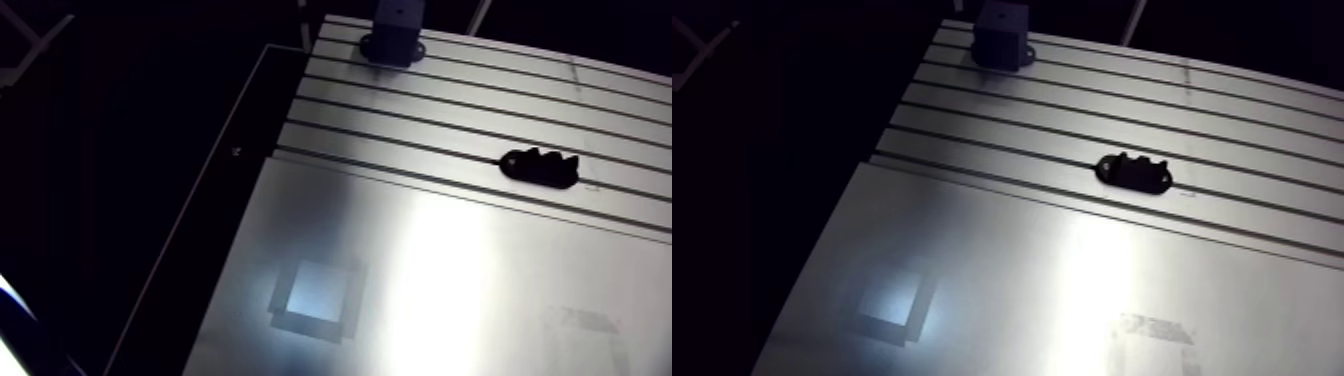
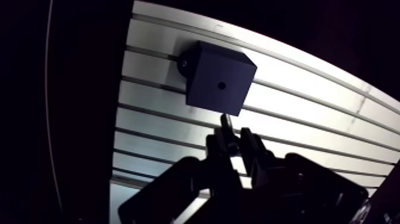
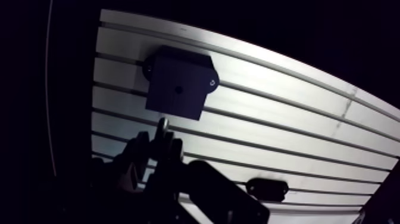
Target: Pick up the M10 bolt and insert it into the hole until fully seated.
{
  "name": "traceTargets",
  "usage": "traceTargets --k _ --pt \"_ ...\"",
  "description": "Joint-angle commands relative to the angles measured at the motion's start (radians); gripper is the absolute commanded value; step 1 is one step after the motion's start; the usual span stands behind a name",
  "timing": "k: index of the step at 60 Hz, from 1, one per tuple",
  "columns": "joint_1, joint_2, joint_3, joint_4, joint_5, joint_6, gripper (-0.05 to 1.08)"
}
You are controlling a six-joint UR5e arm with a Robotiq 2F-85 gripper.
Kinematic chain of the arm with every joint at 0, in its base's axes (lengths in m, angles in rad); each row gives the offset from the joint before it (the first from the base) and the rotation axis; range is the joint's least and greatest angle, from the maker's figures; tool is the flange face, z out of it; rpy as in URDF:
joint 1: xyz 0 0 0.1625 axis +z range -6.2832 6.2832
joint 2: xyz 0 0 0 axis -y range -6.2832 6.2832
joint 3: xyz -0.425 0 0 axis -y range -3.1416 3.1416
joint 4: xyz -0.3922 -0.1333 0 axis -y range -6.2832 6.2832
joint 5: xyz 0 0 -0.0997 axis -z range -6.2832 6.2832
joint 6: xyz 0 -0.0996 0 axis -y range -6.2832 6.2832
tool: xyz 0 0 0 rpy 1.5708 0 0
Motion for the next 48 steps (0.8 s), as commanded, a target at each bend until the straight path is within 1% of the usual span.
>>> traceTargets --k 1,15,34,48 --pt "0.005 0.028 -0.008 0.004 -0.004 0.006 1.08" --pt "0.003 0.033 -0.005 0.016 -0.002 0.008 1.08" --pt "0.005 0.042 0.001 0.011 -0.007 0.008 1.08" --pt "0.003 0.059 -0.01 0.007 -0.01 0.01 1.08"
